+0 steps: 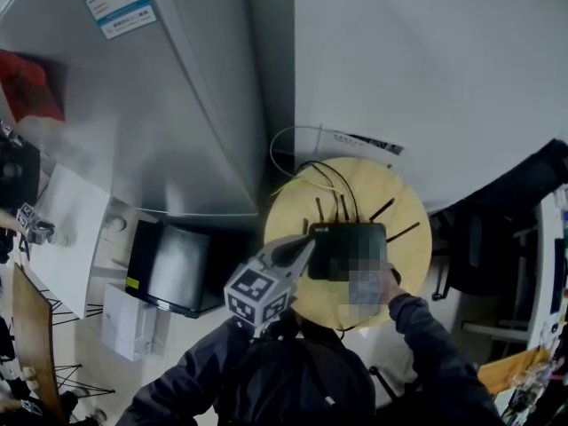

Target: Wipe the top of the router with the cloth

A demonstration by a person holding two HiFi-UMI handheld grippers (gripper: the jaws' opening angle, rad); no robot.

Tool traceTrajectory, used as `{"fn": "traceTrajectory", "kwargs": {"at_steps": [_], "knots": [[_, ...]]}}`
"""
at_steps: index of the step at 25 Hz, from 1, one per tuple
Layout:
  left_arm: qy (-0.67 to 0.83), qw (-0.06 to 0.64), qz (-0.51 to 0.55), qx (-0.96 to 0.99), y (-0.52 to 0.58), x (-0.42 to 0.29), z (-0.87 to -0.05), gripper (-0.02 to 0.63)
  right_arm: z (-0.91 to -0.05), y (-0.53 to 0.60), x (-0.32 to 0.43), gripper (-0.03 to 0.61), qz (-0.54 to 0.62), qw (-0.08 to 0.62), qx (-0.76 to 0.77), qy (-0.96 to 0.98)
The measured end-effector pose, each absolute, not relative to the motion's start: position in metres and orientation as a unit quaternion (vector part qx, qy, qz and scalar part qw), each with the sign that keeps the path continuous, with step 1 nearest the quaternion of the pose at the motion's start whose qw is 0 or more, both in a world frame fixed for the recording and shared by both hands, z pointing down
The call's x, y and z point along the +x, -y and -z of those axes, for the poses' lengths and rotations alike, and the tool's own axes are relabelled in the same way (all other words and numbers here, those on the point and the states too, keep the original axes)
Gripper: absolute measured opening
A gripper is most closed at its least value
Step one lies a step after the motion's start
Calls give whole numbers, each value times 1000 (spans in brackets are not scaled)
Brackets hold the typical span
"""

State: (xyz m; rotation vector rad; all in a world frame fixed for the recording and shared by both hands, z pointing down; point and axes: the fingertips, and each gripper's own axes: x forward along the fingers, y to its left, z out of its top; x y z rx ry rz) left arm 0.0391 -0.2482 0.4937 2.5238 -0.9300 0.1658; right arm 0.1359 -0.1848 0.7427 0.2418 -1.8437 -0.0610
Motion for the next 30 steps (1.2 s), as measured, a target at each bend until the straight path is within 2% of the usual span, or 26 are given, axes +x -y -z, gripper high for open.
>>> {"fn": "traceTrajectory", "kwargs": {"at_steps": [6, 11, 22, 30], "knots": [[325, 228, -61, 916, 246, 46, -494, 2, -740, 159, 137, 71, 19, 593, 91, 800], [332, 228, -59, 913, 249, 42, -496, 2, -735, 190, 155, 71, 8, 579, 134, 804], [350, 232, -68, 905, 254, 30, -500, 2, -738, 284, 201, 71, 50, 642, 234, 728], [350, 232, -66, 905, 259, 31, -502, 2, -747, 282, 208, 71, 72, 673, 200, 709]]}}
